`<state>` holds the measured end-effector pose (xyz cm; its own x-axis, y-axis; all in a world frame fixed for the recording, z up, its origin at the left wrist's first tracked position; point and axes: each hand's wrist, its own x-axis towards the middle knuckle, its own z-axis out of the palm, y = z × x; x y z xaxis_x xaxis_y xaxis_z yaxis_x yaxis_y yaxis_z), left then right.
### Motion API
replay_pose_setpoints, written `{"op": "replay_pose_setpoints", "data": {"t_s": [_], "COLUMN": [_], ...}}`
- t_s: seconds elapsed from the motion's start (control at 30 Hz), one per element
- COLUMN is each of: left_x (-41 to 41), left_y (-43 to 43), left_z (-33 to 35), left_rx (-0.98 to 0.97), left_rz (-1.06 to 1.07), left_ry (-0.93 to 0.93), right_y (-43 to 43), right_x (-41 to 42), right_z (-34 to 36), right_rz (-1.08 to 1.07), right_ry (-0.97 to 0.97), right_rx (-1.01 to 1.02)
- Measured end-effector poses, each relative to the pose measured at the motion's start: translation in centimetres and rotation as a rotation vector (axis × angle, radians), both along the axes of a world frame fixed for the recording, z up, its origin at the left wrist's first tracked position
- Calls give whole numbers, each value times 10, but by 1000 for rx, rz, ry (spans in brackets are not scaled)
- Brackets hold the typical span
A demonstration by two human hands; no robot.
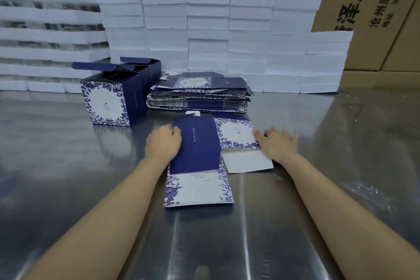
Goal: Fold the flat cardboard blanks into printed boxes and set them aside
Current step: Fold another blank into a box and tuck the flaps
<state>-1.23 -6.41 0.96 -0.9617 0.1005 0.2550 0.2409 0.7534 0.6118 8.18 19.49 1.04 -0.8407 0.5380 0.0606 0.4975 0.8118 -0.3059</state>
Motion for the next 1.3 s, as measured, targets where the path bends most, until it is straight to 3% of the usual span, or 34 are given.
{"op": "replay_pose_setpoints", "data": {"t_s": [0.17, 0.23, 0.37, 0.43, 0.53, 0.63, 0.7, 0.9, 1.0, 1.07, 1.13, 1.2, 1.3], "left_x": [10, 12, 25, 36, 49, 48, 47, 41, 31, 24, 24, 19, 19], "left_y": [1, 1, -1, -2, -3, -1, 3, 10, 9, 16, 13, 9, 21], "left_z": [16, 24, 48, 60, 69, 69, 63, 26, 18, 14, 6, 1, 4], "left_rx": [374, 478, 727, 779, 564, 331, 334, 497, 395, 315, 425, 618, 484], "left_rz": [-66, -152, -384, -470, -536, -569, -655, -602, -546, -477, -611, -751, -790], "left_ry": [52, 37, 92, 270, 606, 883, 802, 137, 7, -76, -214, -346, -354], "right_y": [-22, -33, -52, -58, -66, -69, -68, -61, -52, -49, -46, -44, -53], "right_x": [6, 8, 14, 19, 25, 26, 25, 15, 13, 13, 11, 11, 11], "right_z": [18, 24, 34, 41, 47, 45, 38, 15, 12, 10, 3, 3, 14], "right_rz": [65, 144, 381, 433, 470, 536, 560, 452, 381, 413, 433, 465, 540], "right_ry": [520, 621, 891, 1034, 1234, 1331, 1300, 921, 862, 720, 613, 592, 642], "right_rx": [-749, -852, -708, -651, -606, -392, -328, -455, -496, -592, -458, -466, -485]}}
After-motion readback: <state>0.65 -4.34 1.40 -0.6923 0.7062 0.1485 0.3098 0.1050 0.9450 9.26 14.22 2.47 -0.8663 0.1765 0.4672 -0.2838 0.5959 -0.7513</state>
